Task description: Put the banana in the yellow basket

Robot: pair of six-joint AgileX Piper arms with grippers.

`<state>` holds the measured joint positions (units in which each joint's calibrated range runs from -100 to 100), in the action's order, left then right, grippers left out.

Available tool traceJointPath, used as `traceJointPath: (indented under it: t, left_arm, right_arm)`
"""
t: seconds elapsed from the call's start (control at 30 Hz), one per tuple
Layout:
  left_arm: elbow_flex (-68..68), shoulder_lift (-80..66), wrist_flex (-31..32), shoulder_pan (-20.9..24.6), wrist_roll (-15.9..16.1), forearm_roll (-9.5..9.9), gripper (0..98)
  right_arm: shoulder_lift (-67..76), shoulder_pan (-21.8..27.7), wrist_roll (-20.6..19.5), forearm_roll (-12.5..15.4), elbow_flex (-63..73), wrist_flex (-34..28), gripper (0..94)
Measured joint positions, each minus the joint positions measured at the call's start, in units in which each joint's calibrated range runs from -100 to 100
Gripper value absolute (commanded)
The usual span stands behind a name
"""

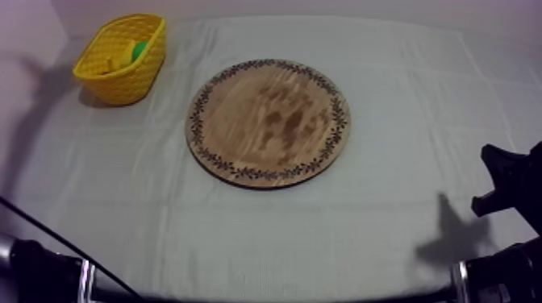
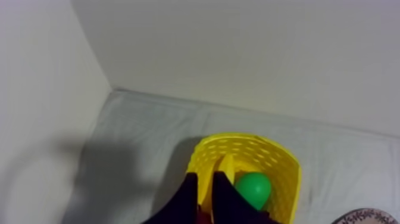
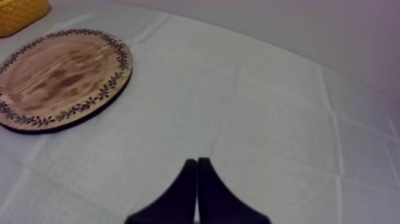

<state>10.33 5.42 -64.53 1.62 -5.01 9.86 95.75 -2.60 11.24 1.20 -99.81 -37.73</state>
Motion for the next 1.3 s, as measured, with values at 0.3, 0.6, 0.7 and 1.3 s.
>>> traceJointPath:
  t: [0.3,0.6,0.7,1.3]
  left_arm:
    - [-17.9,-23.4,9.2,-0.1,0.5,0.49,0.2]
    - [-40.5,-49.4,17.2,-0.5,-1.1,0.59,0.0]
    - [-49.4,-58.5,19.9,-0.8,-1.3,0.59,0.0]
    - [-100.6,-100.2,38.8,-2.5,-0.6,1.0,0.0]
  right_arm:
    - [0.0,0.0,0.0,0.0,0.0,0.0,0.3]
    - [0.0,0.0,0.0,0.0,0.0,0.0,0.3]
    - [0.0,0.0,0.0,0.0,0.0,0.0,0.3]
    - [0.0,0.0,0.0,0.0,0.0,0.0,0.3]
